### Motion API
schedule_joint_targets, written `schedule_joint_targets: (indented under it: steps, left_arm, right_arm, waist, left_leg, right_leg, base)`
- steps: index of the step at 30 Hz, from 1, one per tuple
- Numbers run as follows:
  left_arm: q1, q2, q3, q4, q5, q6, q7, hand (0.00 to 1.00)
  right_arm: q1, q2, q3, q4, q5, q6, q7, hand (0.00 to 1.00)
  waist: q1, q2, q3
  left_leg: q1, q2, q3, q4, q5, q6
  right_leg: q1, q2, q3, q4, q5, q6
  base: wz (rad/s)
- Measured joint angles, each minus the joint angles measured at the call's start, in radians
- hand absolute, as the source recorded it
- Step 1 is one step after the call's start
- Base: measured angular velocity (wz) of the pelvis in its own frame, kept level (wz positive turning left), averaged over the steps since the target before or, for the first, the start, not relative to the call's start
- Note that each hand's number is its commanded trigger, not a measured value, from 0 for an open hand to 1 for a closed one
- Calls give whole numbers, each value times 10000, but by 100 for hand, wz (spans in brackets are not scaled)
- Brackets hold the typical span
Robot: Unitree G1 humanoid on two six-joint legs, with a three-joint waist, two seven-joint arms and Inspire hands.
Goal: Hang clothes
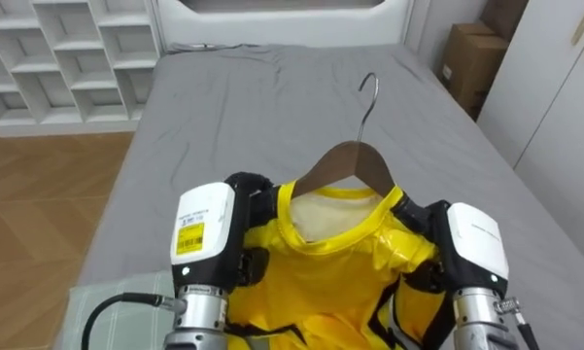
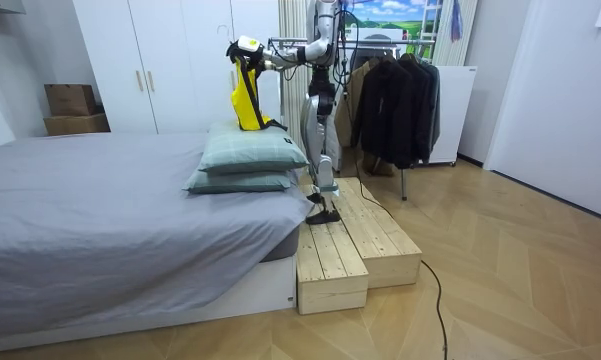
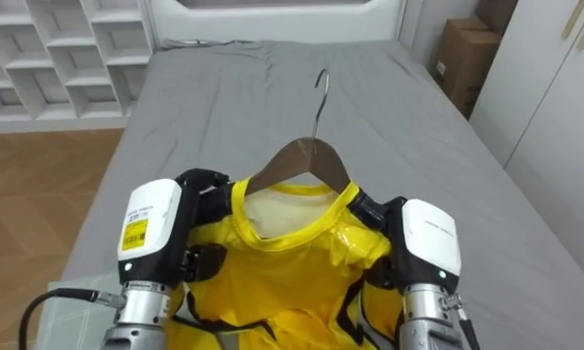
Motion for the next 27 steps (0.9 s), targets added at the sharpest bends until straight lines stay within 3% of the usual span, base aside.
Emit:
schedule_joint_targets:
  steps: [12,27]
  left_arm:
    - [184,-123,-99,53,-569,-105,-403,0]
    - [184,377,-81,176,-758,-457,-838,0]
  right_arm:
    - [313,-8,-39,30,-59,-4,484,100]
    - [473,-117,-97,29,-118,-55,524,100]
  waist:
    - [-36,23,18]
    - [-335,60,37]
  left_leg:
    - [58,13,224,-63,-105,26]
    - [162,22,498,-157,-112,32]
  right_leg:
    - [-71,6,155,-3,-39,39]
    - [-161,17,407,80,-39,40]
  base:
    - [-5]
    - [-5]
